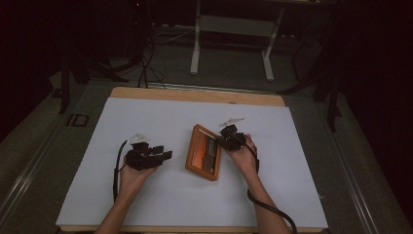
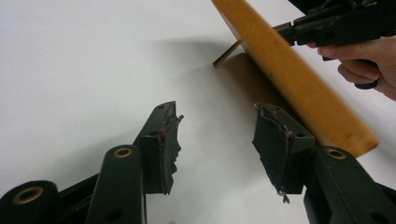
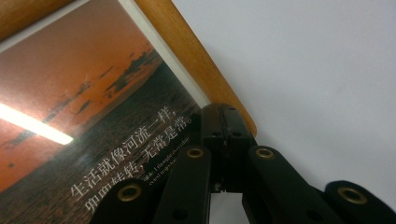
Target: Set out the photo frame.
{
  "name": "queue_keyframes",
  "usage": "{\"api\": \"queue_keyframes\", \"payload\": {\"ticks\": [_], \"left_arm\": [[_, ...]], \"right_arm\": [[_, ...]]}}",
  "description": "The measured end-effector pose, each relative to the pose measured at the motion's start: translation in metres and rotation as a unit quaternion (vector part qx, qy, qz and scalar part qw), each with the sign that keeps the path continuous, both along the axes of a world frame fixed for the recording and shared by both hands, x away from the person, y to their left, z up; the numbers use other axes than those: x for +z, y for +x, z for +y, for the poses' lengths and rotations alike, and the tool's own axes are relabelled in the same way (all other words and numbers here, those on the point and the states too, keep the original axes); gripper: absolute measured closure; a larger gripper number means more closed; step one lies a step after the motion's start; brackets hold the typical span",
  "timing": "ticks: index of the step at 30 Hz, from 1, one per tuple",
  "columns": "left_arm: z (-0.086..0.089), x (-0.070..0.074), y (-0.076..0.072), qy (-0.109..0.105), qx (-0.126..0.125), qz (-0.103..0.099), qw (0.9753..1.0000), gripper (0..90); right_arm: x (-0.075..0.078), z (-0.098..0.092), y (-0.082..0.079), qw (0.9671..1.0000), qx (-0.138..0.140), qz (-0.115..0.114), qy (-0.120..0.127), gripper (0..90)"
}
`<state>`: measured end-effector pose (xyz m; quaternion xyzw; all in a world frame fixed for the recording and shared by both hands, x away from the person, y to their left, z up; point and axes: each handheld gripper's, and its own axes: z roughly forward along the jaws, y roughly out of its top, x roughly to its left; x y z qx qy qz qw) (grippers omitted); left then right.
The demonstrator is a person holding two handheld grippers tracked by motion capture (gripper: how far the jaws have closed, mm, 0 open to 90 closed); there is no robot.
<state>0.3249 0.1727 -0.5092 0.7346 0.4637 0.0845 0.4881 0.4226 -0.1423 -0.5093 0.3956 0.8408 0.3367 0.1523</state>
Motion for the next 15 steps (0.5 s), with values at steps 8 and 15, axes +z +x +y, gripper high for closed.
{"api": "queue_keyframes", "payload": {"ticks": [8, 15], "left_arm": [[-0.0024, 0.0035, -0.0028, -0.013, -0.008, 0.000, 0.9999, 48.4], [-0.0077, 0.0097, -0.0068, -0.024, -0.018, -0.003, 0.9996, 45.8]], "right_arm": [[0.0009, 0.0026, -0.0015, 0.9998, 0.006, -0.003, -0.016, 90.0], [0.0000, -0.0003, -0.0003, 1.0000, 0.004, 0.003, -0.002, 90.0]]}}
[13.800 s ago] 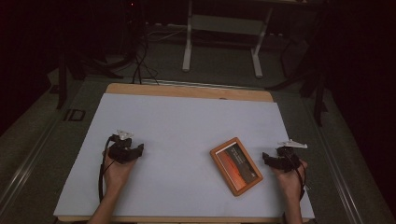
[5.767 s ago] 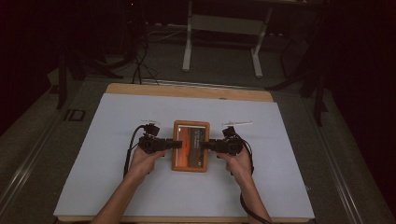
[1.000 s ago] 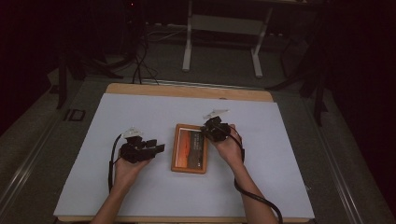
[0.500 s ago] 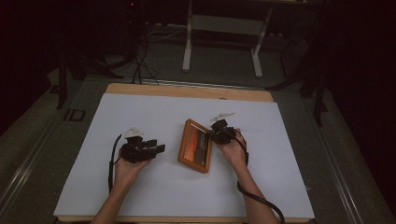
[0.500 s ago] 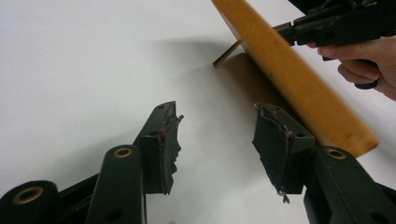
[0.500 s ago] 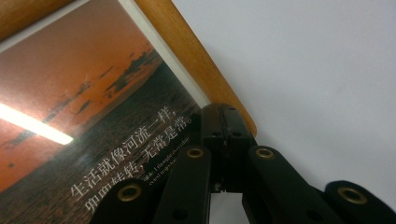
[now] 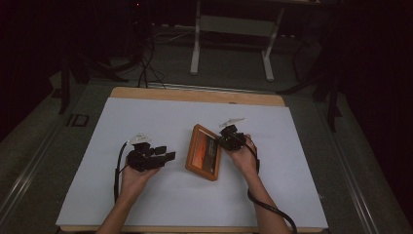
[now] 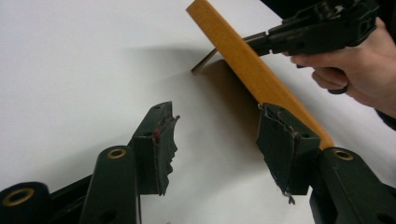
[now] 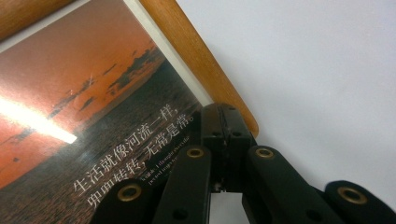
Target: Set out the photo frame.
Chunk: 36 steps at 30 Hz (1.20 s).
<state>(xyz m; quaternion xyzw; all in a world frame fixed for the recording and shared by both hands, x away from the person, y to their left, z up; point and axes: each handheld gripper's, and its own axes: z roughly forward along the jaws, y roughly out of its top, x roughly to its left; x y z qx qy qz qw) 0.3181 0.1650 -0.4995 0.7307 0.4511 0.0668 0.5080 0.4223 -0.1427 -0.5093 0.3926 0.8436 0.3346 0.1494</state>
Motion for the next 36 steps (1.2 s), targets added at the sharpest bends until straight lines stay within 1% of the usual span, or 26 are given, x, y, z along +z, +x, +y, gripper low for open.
{"api": "queue_keyframes", "payload": {"ticks": [3, 4, 5, 6, 9, 15, 16, 19, 20, 21, 23, 24, 27, 29, 30, 36], "left_arm": [[-0.002, 0.001, -0.001, -0.002, -0.001, -0.001, 1.0000, 44.5], [-0.004, 0.003, -0.003, -0.009, -0.005, 0.000, 0.9999, 44.2], [-0.004, 0.003, -0.003, -0.009, -0.005, 0.000, 0.9999, 43.8], [-0.008, 0.005, -0.005, -0.018, -0.009, 0.000, 0.9998, 43.1], [-0.013, 0.007, -0.007, -0.017, -0.015, -0.002, 0.9997, 41.1], [-0.022, 0.006, -0.010, -0.015, -0.019, 0.002, 0.9997, 36.6], [-0.025, 0.006, -0.010, -0.024, -0.025, 0.006, 0.9994, 35.9], [-0.030, 0.007, -0.011, -0.021, -0.027, 0.006, 0.9994, 33.8], [-0.035, 0.007, -0.013, -0.018, -0.033, 0.007, 0.9993, 33.0], [-0.038, 0.006, -0.014, -0.017, -0.033, 0.008, 0.9993, 32.4], [-0.039, 0.006, -0.014, -0.016, -0.034, 0.008, 0.9993, 31.2], [-0.043, 0.005, -0.014, -0.013, -0.035, 0.009, 0.9993, 31.2], [-0.048, 0.002, -0.014, -0.013, -0.033, 0.016, 0.9992, 28.3], [-0.050, 0.001, -0.014, -0.014, -0.033, 0.017, 0.9992, 27.5], [-0.053, -0.001, -0.015, -0.013, -0.035, 0.022, 0.9991, 27.1], [-0.063, -0.006, -0.015, -0.011, -0.033, 0.027, 0.9990, 27.2]], "right_arm": [[-0.001, -0.001, -0.001, 1.0000, -0.004, 0.000, 0.005, 90.0], [-0.001, -0.001, -0.001, 1.0000, -0.003, -0.002, 0.007, 90.0], [-0.001, -0.001, -0.001, 1.0000, -0.003, -0.002, 0.007, 90.0], [-0.001, -0.001, -0.001, 1.0000, -0.002, -0.003, 0.006, 90.0], [-0.001, -0.001, -0.001, 1.0000, -0.002, -0.006, 0.004, 90.0], [-0.002, -0.001, -0.002, 0.9999, -0.005, -0.008, 0.007, 90.0], [-0.002, -0.001, -0.003, 0.9999, -0.005, -0.009, 0.007, 90.0], [-0.002, -0.001, -0.003, 0.9999, -0.005, -0.010, 0.008, 90.0], [-0.002, -0.001, -0.003, 0.9999, -0.006, -0.011, 0.008, 90.0], [-0.002, 0.000, -0.003, 0.9999, -0.006, -0.011, 0.008, 90.0], [-0.002, 0.000, -0.003, 0.9999, -0.006, -0.012, 0.007, 90.0], [-0.002, 0.000, -0.003, 0.9999, -0.006, -0.012, 0.007, 90.0], [-0.002, 0.000, -0.003, 0.9999, -0.005, -0.012, 0.006, 90.0], [-0.002, 0.000, -0.003, 0.9999, -0.005, -0.013, 0.006, 90.0], [-0.002, 0.000, -0.003, 0.9999, -0.004, -0.013, 0.006, 90.0], [-0.003, -0.001, -0.004, 0.9999, -0.005, -0.014, 0.007, 90.0]]}}
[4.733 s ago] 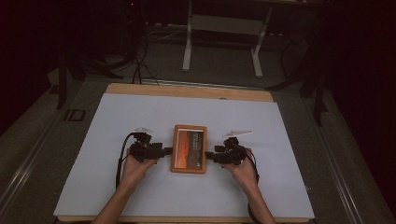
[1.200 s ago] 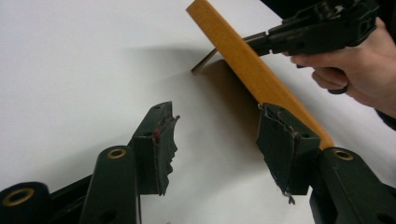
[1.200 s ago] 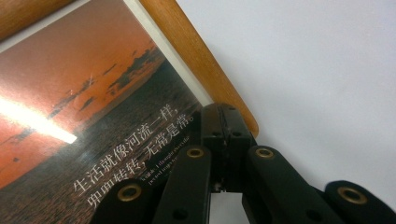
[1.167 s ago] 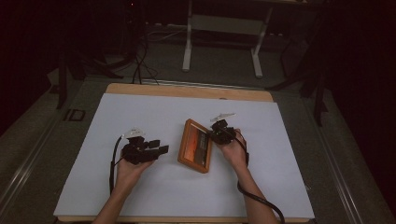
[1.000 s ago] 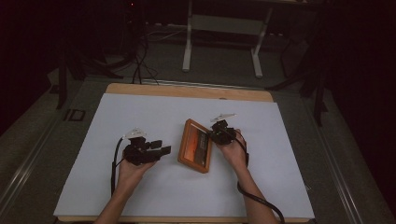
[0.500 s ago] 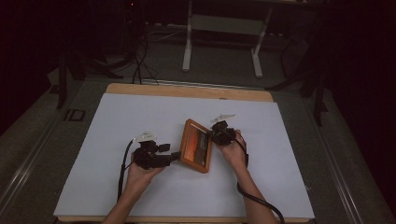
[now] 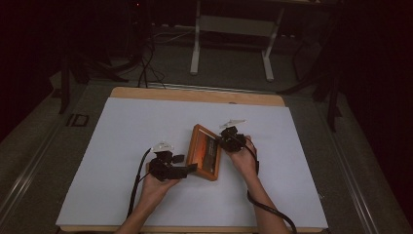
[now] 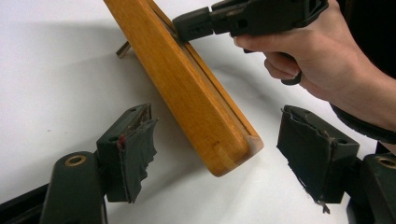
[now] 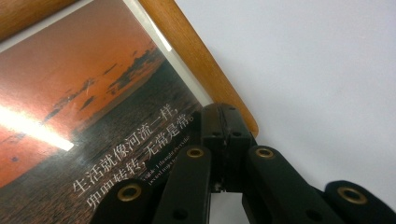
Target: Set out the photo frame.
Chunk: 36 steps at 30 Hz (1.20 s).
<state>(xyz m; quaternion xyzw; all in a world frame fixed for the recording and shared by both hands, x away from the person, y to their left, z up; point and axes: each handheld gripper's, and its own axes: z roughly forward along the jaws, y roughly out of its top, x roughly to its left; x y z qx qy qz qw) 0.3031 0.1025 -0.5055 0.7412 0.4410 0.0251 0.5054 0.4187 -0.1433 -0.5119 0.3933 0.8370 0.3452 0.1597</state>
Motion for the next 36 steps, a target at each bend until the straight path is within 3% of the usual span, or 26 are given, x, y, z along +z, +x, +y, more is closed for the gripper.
{"api": "queue_keyframes", "payload": {"ticks": [8, 16, 22, 28, 36], "left_arm": [[-0.008, -0.006, 0.003, 0.000, 0.003, 0.016, 0.9999, 30.6], [-0.018, -0.011, 0.007, -0.015, 0.003, 0.039, 0.9991, 30.8], [-0.021, -0.013, 0.009, -0.022, 0.004, 0.052, 0.9984, 39.5], [-0.021, -0.013, 0.010, -0.020, 0.023, 0.058, 0.9978, 50.8], [-0.022, -0.013, 0.009, -0.027, 0.038, 0.064, 0.9969, 53.2]], "right_arm": [[0.000, 0.000, 0.000, 1.0000, 0.000, -0.001, 0.000, 90.0], [0.000, 0.000, 0.000, 1.0000, 0.000, -0.002, 0.000, 90.0], [0.000, 0.000, -0.001, 1.0000, 0.000, -0.003, 0.000, 90.0], [-0.001, 0.000, -0.001, 1.0000, -0.001, -0.004, 0.002, 90.0], [-0.001, 0.000, -0.001, 1.0000, -0.001, -0.006, 0.003, 90.0]]}}
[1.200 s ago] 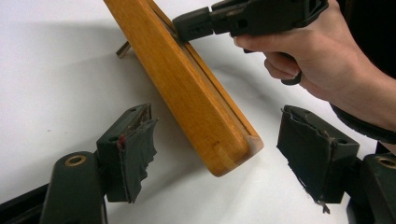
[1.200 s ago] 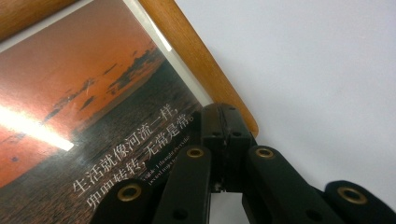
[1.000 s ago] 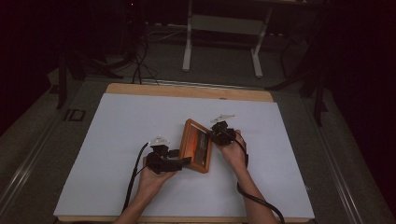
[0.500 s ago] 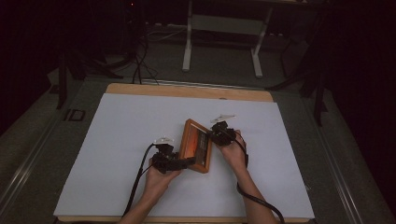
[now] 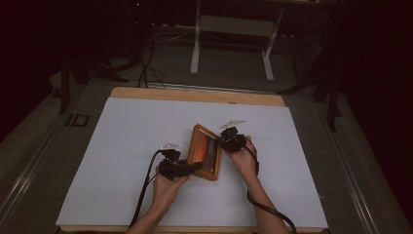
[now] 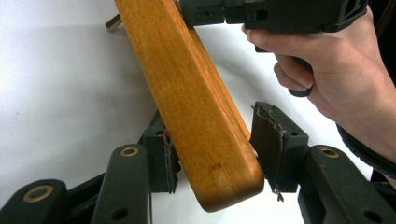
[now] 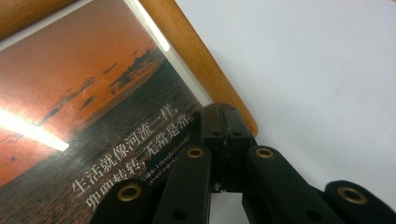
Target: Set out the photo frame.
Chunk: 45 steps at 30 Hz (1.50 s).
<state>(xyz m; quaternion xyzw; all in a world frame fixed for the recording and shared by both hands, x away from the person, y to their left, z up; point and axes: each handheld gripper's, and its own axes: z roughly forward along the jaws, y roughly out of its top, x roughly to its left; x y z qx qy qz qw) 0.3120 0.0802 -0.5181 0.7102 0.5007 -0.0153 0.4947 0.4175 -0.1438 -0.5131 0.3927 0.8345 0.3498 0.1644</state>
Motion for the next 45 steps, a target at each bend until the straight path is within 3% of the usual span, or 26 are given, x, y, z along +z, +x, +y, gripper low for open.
{"api": "queue_keyframes", "payload": {"ticks": [12, 18, 29, 32, 42, 44, 45], "left_arm": [[-0.003, 0.004, 0.001, 0.002, 0.002, 0.009, 1.0000, 55.4], [0.001, 0.004, 0.006, -0.013, 0.002, 0.026, 0.9996, 57.4], [-0.001, 0.009, 0.013, -0.011, -0.002, 0.029, 0.9995, 60.2], [-0.001, 0.010, 0.016, -0.012, -0.005, 0.030, 0.9995, 61.6], [-0.008, 0.020, 0.024, -0.009, -0.021, 0.018, 0.9996, 66.6], [-0.009, 0.023, 0.025, -0.009, -0.025, 0.012, 0.9996, 68.1], [-0.012, 0.026, 0.025, 0.003, -0.032, -0.001, 0.9995, 68.7]], "right_arm": [[0.000, -0.001, -0.002, 1.0000, -0.007, -0.003, 0.001, 89.9], [0.000, -0.001, -0.003, 0.9999, -0.008, -0.007, -0.006, 89.2], [0.002, -0.011, -0.014, 0.9998, -0.005, -0.006, -0.018, 77.7], [0.001, -0.020, -0.018, 0.9999, -0.002, -0.004, -0.010, 71.4], [0.010, -0.036, -0.031, 0.9999, 0.000, -0.010, 0.004, 68.1], [0.014, -0.039, -0.034, 0.9999, 0.004, -0.016, 0.005, 67.5], [0.017, -0.041, -0.037, 0.9998, 0.006, -0.018, 0.003, 67.1]]}}
